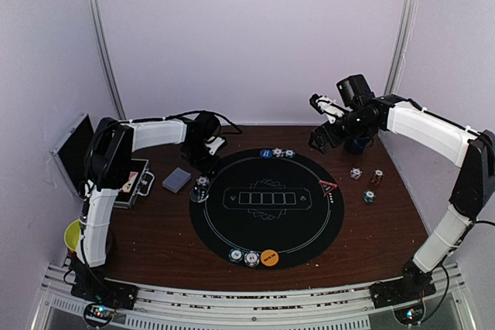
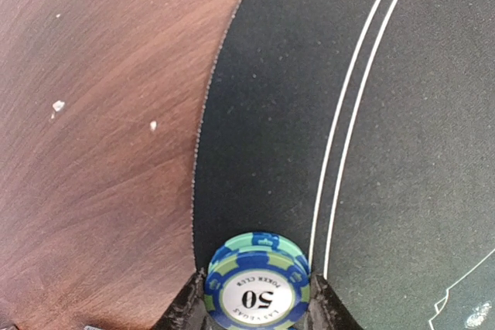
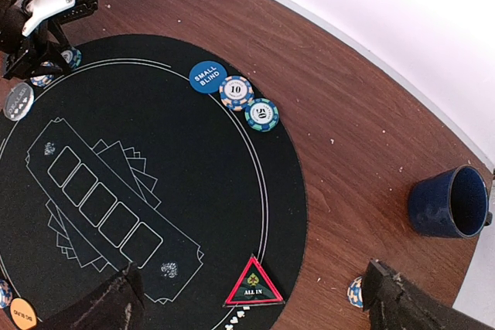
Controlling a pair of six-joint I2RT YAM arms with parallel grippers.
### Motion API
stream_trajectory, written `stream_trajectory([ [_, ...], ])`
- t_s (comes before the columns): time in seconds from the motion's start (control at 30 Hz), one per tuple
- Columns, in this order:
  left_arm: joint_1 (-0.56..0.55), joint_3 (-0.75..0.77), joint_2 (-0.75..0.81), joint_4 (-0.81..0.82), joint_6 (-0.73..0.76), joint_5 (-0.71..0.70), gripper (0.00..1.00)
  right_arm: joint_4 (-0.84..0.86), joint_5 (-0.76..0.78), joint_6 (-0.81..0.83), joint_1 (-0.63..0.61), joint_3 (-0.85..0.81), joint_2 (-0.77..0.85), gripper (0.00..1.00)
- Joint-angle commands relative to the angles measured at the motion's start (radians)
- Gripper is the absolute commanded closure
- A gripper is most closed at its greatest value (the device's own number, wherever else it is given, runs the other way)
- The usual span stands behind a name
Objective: Distribute texas hold em gaming equipment
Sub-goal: Adjust the poker chips pile in the dealer area.
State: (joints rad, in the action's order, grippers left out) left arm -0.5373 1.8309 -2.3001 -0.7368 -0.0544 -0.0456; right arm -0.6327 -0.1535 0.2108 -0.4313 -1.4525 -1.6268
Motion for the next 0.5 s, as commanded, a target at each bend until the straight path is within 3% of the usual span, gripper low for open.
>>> stream_trajectory([
  [0.0, 0.018, -0.008, 0.021, -0.019, -0.003, -0.041, 0.72, 0.009, -0.006, -0.002, 0.002, 0.007, 0.028, 0.01],
  [0.47, 0.017, 0.009, 0.020, -0.012, -0.002, -0.051, 0.40, 0.008, -0.012, 0.001, 0.001, 0.007, 0.029, 0.01],
])
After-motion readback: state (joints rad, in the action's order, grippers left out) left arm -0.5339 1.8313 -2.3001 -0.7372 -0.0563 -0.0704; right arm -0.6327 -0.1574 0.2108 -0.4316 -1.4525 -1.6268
